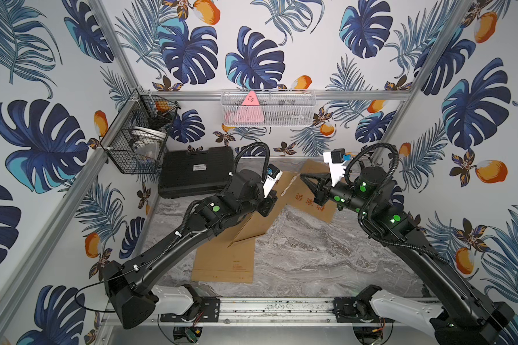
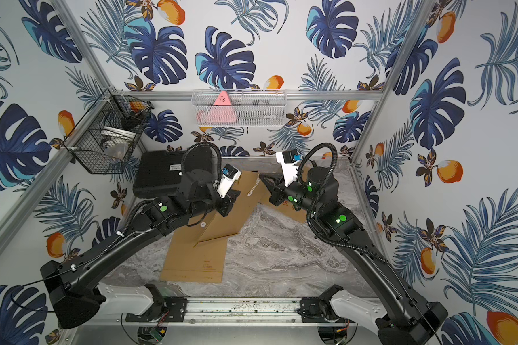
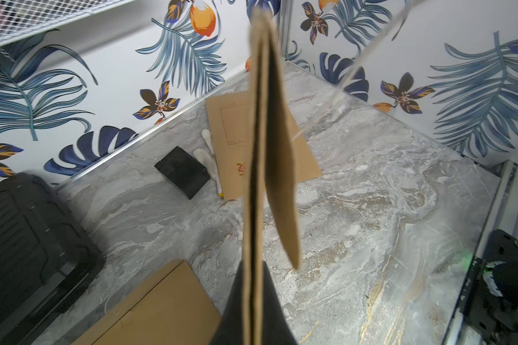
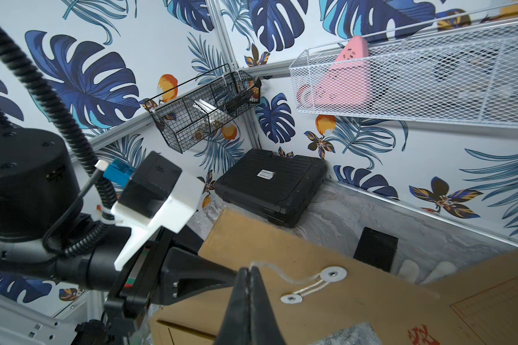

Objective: Open the file bag

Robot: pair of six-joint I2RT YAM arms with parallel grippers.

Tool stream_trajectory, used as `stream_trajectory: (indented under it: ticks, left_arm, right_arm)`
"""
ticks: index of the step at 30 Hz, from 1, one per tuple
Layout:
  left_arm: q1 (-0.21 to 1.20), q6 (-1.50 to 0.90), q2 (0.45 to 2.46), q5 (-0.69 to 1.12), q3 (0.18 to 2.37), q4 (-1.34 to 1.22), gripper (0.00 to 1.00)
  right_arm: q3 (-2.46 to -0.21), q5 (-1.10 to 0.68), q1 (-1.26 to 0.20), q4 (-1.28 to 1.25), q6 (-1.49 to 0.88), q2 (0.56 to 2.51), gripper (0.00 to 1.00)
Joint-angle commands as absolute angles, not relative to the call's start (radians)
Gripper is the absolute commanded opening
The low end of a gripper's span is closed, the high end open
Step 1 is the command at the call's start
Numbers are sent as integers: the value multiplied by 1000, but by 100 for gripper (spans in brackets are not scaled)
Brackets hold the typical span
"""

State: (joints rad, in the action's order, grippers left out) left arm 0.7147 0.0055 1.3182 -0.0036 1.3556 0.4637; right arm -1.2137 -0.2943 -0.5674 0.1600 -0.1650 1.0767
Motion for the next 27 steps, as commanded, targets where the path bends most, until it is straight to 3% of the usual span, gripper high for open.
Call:
stream_trajectory:
  ticks: [1,8,27]
  left_arm:
    - [715,41,1324,76,1361,526,0]
    - [715,90,1339,138,1382,579,0]
    - [715,139,1322,205,1377,596,0]
  right_arm:
    - [-1220,-193,-568,152,-181,1070,0]
    - [-1241,-79,-546,202,-178,1064,0]
    - [-1286,-39,-383,300,-223,1055,0]
